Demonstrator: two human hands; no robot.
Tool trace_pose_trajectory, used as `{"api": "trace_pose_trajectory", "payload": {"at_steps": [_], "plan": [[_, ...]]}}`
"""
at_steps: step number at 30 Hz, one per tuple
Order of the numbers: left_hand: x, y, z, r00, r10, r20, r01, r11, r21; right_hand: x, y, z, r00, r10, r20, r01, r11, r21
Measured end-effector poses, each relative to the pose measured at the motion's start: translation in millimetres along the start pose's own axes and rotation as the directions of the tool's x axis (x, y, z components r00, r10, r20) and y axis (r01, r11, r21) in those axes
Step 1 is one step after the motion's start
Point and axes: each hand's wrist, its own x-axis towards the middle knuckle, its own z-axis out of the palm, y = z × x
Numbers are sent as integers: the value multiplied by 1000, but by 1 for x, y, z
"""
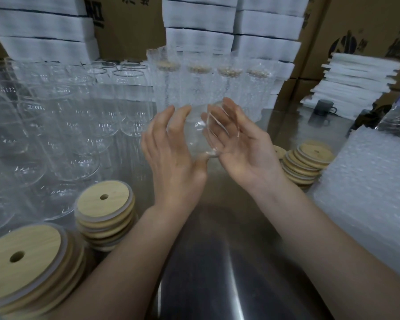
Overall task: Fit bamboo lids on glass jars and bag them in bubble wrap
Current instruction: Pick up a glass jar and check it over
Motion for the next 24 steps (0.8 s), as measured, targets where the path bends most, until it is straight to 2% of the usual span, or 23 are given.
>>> {"api": "trace_pose_trajectory", "payload": {"at_steps": [4, 8, 12, 17, 21, 24], "plan": [[-1, 2, -1, 994, -66, -88, 63, 997, -33, -1, -2, -1, 986, 18, 164, -2, 995, -98], [0, 5, -3, 987, -137, -79, 131, 988, -80, -4, -7, 0, 968, 42, 249, 15, 974, -224], [1, 6, -3, 985, -156, -75, 151, 986, -67, -6, -7, 1, 969, 18, 247, 70, 937, -343], [1, 2, -2, 987, -135, -91, 138, 990, 22, -8, 0, 3, 971, -94, 218, 187, 869, -458], [1, -1, -2, 996, -82, -44, 86, 993, 87, -7, 0, 4, 977, -145, 156, 207, 822, -531], [2, -2, -2, 1000, -13, 8, 12, 994, 111, -8, -2, 6, 981, -152, 119, 192, 835, -516]]}}
